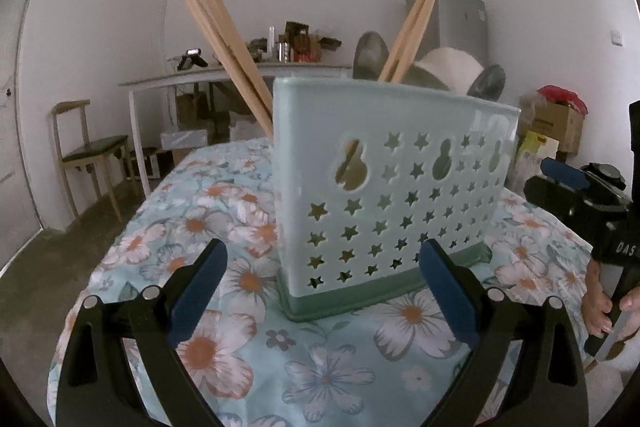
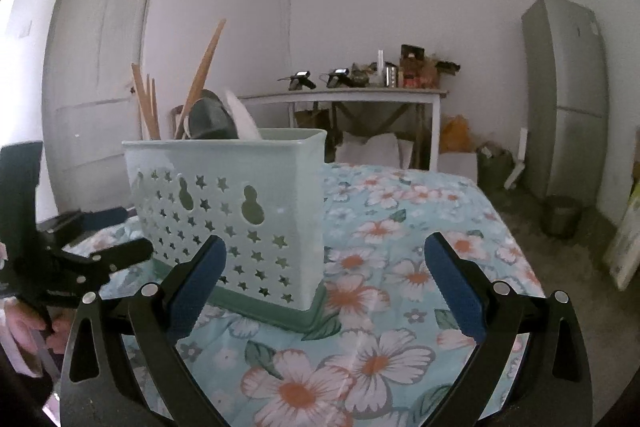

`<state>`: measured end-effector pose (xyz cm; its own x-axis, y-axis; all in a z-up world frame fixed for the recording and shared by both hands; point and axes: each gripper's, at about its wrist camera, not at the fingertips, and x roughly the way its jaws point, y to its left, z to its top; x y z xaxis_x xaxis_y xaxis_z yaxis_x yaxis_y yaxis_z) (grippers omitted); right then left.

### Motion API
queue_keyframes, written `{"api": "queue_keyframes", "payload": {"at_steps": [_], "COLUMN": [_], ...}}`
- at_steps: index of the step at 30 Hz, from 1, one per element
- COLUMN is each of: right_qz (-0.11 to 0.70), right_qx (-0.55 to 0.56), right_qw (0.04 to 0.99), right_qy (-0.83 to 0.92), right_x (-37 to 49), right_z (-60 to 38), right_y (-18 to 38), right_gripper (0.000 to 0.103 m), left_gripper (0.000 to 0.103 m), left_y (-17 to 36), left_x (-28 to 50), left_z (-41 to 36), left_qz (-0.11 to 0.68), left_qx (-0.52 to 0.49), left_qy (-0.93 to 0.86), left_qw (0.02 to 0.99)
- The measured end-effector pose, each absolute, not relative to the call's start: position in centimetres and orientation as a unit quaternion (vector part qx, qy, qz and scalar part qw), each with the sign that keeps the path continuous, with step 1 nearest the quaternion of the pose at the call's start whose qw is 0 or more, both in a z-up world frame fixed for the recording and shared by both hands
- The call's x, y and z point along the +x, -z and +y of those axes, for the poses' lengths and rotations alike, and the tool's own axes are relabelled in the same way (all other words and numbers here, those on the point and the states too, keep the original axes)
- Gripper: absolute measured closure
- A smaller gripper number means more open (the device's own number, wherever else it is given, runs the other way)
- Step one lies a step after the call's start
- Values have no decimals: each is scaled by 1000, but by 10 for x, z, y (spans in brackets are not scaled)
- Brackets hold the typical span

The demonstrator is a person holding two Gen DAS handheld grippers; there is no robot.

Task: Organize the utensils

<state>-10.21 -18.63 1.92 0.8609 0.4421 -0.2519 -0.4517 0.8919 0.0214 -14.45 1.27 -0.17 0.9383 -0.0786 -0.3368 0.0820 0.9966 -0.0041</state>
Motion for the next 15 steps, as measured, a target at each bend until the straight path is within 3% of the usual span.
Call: {"api": "queue_keyframes", "payload": {"at_steps": [15], "right_qz": [132], "right_qx": [29], "right_qw": [964], "right_qy": [-229], "right_x": [-99], "right_z": [-197], "right_y": [-23], "right_gripper": [8], "left_gripper": [9], "left_y": [-6], "left_x": [-150], "left_z": [20], "left_qz": [130], "left_qx": [16], "left_qy": [23], "left_qw": [991]}}
